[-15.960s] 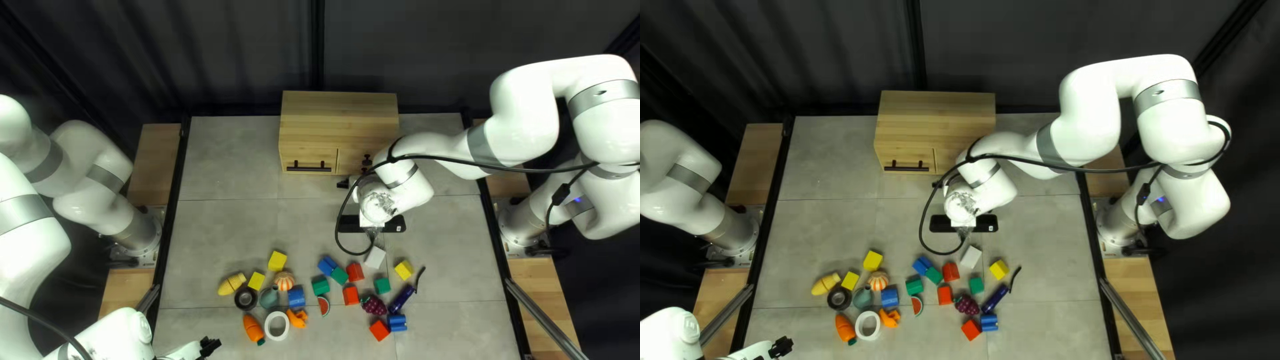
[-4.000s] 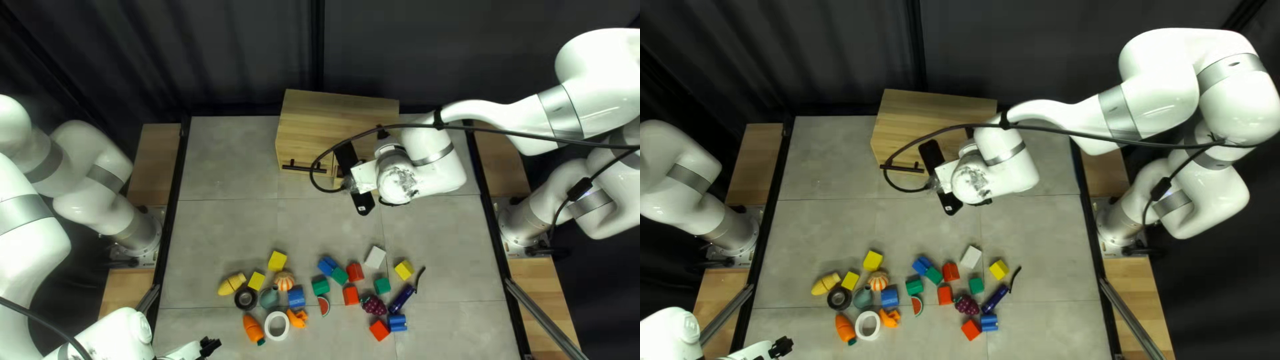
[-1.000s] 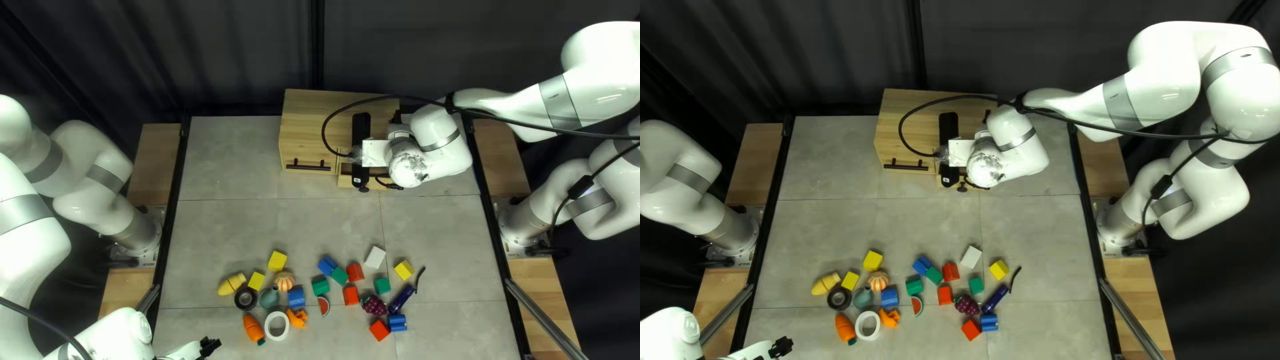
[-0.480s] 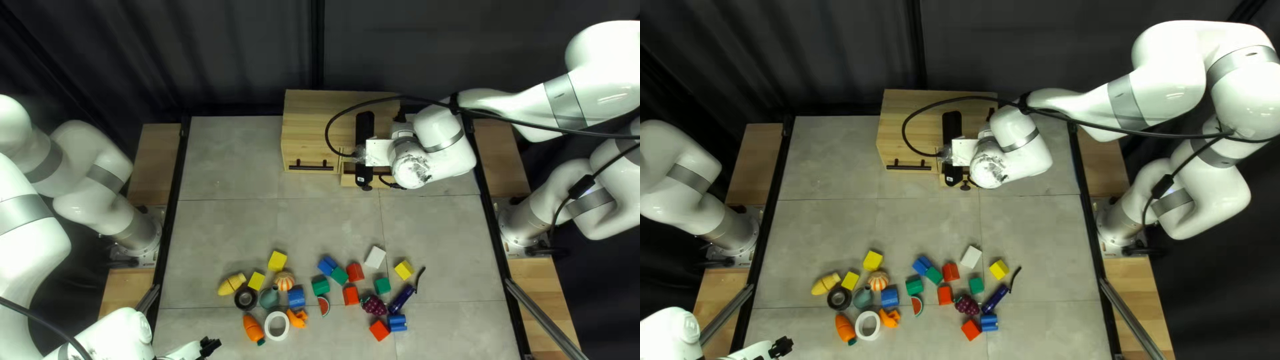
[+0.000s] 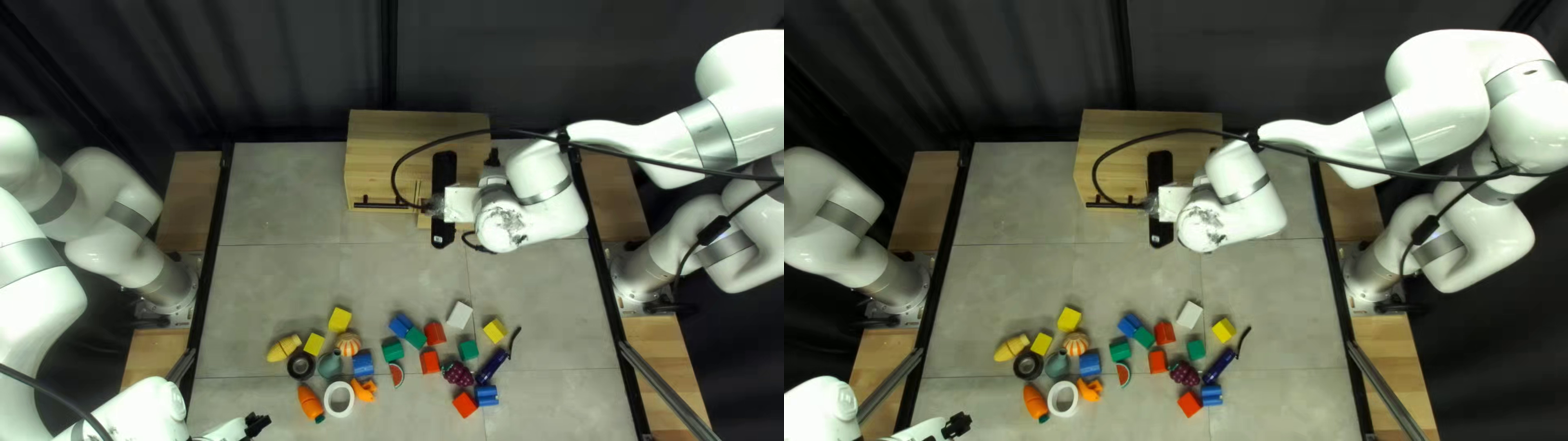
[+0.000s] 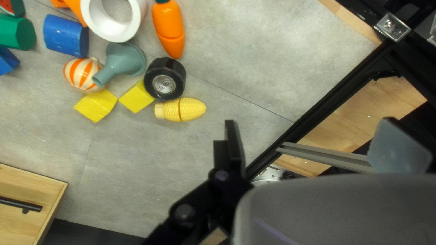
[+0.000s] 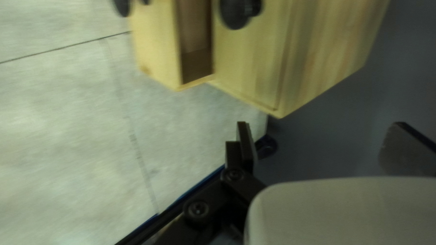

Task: Open drawers and place objects into drawer and close

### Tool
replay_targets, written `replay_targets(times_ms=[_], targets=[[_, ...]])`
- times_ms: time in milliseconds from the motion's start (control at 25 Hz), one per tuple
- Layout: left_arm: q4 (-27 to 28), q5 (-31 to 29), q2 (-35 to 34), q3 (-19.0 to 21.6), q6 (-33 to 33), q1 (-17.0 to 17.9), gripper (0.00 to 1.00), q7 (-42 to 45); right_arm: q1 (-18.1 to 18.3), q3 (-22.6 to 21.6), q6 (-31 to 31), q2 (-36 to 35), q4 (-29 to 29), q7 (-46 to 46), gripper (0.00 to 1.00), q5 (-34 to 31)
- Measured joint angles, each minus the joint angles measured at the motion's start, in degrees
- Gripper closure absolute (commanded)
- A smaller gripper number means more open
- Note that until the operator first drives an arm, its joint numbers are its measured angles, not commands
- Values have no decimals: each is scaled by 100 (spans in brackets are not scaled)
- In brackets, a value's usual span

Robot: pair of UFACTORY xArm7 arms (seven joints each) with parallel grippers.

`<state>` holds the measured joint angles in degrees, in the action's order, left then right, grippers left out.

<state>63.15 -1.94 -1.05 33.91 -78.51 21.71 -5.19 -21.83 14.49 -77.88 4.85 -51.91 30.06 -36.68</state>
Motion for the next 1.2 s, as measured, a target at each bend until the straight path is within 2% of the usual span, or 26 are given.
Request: replay_targets(times_ms=[200,600,840,1200], targets=[[0,0,0,0,0,0,0,0,-164,-148,14,-62,-119,262,0,509],[0,0,0,0,0,0,0,0,-148,-89,834,-308,-167,232,0,1265],[0,0,0,0,0,0,0,0,-70,-9,1022,-483,-341,-257,0,1354],[0,0,0,0,0,0,0,0,-71,-9,1111,-491,-281,-416,0,1225]])
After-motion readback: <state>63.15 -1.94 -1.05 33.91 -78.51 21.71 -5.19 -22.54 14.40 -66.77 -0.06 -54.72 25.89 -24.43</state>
